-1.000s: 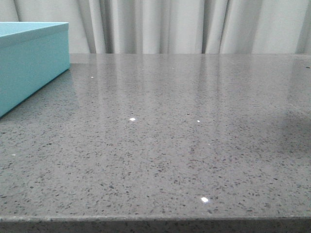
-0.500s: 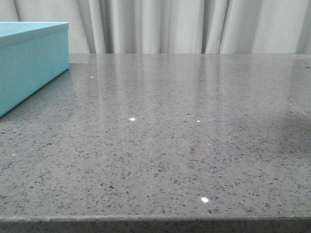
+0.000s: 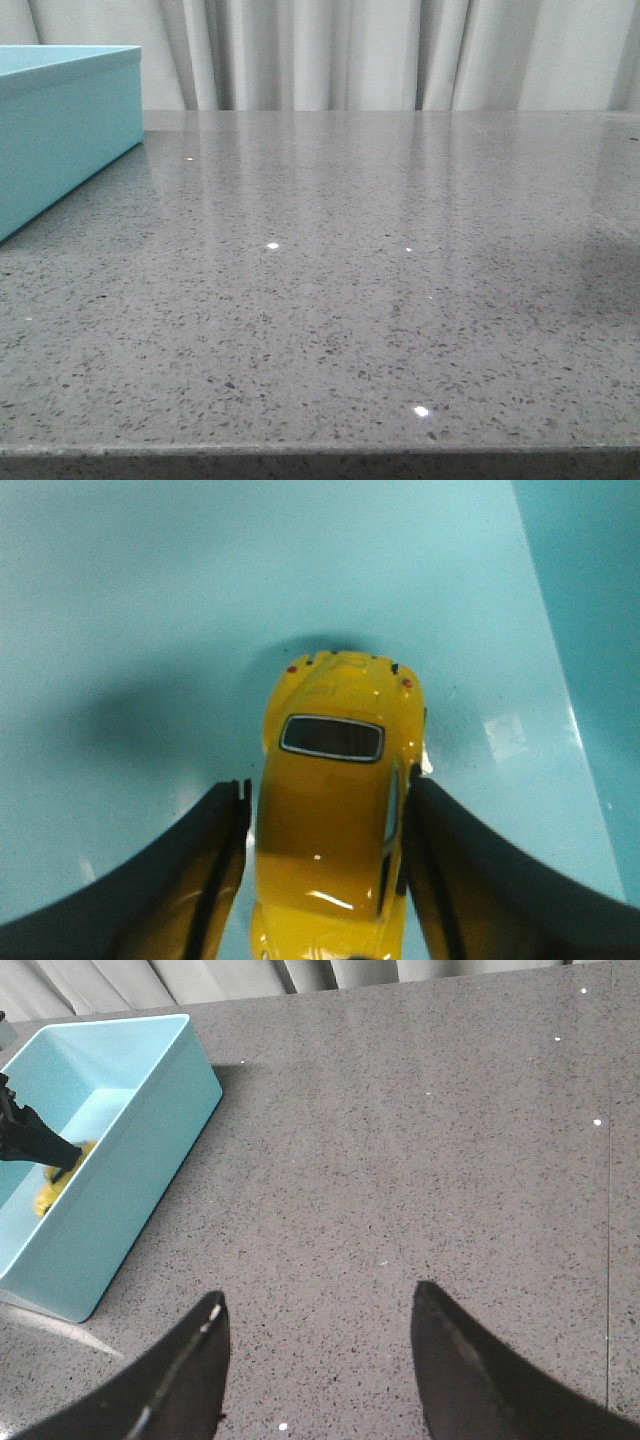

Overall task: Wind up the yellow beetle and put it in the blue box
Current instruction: 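Lift the car with the left gripper and lower it into the blue box, then open the left gripper and raise it out of the box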

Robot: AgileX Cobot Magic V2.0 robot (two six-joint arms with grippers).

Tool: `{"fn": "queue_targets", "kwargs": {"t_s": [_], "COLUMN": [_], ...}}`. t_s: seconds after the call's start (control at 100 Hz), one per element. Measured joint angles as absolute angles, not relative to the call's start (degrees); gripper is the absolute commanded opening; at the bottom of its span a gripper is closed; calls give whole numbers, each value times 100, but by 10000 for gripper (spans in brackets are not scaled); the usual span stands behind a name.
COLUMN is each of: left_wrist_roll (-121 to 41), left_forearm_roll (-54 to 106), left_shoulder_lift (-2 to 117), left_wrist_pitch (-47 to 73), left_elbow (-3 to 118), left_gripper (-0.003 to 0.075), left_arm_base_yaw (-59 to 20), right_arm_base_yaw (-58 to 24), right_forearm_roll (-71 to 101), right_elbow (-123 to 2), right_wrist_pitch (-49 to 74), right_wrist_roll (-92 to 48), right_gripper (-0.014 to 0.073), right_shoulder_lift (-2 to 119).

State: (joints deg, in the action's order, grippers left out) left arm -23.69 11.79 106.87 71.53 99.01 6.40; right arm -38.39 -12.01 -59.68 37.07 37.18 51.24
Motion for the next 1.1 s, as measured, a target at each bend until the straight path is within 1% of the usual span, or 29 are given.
{"fn": "queue_targets", "kwargs": {"t_s": [0.39, 0.46, 0.55, 0.79, 0.82, 0.89, 1.04, 1.1], "left_wrist_roll": [-2369, -2369, -2369, -2369, -2382, -2464, -2677, -2727], "left_forearm_roll": [1358, 1387, 1463, 1810, 1870, 2023, 2284, 2323], "left_shoulder_lift": [10662, 10578, 10412, 9787, 9703, 9482, 8940, 8681], "left_wrist_pitch": [7140, 7140, 7140, 7140, 7140, 7140, 7010, 6853], "left_elbow": [9901, 9901, 9901, 9740, 9668, 9425, 8713, 8448], "left_gripper": [368, 358, 291, -7, -19, -20, -20, -20], "left_arm_base_yaw": [640, 640, 640, 640, 640, 640, 640, 640], "right_arm_base_yaw": [-3839, -3839, -3839, -3839, -3839, -3839, -3839, -3839], "right_forearm_roll": [-1186, -1254, -1449, -2008, -2078, -2272, -2555, -2598], "right_elbow": [-5968, -5968, -5968, -5959, -5946, -5859, -5537, -5381], "right_wrist_pitch": [3707, 3719, 3770, 3975, 3975, 3975, 4035, 4035], "right_wrist_roll": [3718, 3718, 3718, 3718, 3718, 3718, 3718, 3718], "right_gripper": [414, 414, 414, 414, 407, 343, 81, 4], "right_shoulder_lift": [5124, 5124, 5124, 4936, 4868, 4667, 4119, 3844]}}
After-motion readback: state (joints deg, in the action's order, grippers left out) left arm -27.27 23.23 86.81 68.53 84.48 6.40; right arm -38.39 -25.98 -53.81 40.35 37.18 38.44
